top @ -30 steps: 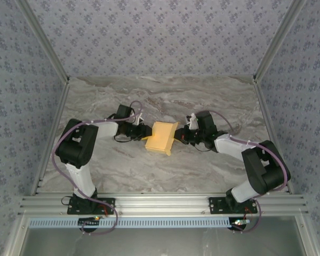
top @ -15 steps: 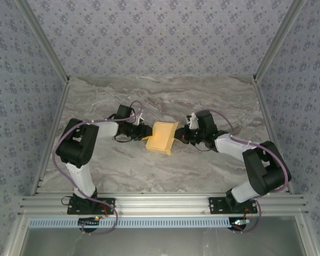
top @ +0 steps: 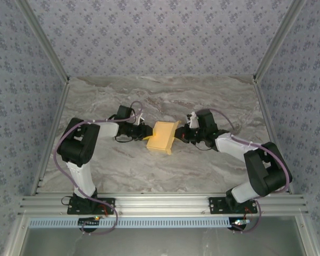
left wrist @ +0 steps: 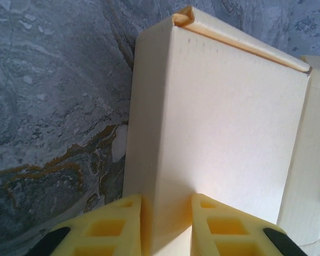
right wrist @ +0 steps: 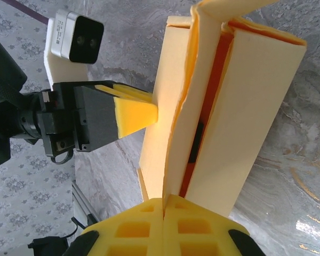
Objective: Fold the paper box
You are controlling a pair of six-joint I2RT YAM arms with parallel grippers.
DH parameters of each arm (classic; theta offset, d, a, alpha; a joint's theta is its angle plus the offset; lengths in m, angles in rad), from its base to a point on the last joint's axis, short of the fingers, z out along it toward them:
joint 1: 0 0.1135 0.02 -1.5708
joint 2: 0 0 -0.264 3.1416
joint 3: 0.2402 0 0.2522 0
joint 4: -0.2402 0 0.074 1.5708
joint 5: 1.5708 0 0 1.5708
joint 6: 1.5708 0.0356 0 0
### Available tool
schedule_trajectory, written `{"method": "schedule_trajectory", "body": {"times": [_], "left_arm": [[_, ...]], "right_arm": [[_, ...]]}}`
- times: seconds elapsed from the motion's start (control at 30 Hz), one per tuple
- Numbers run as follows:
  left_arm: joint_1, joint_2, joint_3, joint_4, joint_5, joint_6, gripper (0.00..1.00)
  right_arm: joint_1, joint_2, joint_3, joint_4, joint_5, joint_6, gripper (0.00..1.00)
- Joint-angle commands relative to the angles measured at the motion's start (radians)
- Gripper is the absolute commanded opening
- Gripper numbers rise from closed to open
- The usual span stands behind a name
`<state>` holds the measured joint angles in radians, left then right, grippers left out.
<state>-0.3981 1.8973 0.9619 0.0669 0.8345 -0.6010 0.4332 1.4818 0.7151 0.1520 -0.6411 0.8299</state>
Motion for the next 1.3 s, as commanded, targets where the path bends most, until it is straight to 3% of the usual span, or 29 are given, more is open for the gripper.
{"method": "schedule_trajectory", "body": {"times": [0.0,0.67,1.03,1.27], "left_arm": [[-0.025,0.049,-0.024,0.017,0.035,-0.034,0.21],[-0.044,0.092,-0.009,0.067,0.039,-0.063,0.25],[-0.043,0.08,0.0,0.042,0.026,-0.045,0.26],[-0.044,0.081,0.017,0.012,0.011,-0.028,0.28]], "right_arm": [[0.015,-0.023,0.057,0.027,-0.022,-0.029,0.06],[0.026,-0.036,0.122,-0.081,0.021,-0.05,0.06],[0.047,-0.012,0.156,-0.202,0.109,-0.072,0.06],[0.063,-0.014,0.166,-0.178,0.113,-0.063,0.06]]}}
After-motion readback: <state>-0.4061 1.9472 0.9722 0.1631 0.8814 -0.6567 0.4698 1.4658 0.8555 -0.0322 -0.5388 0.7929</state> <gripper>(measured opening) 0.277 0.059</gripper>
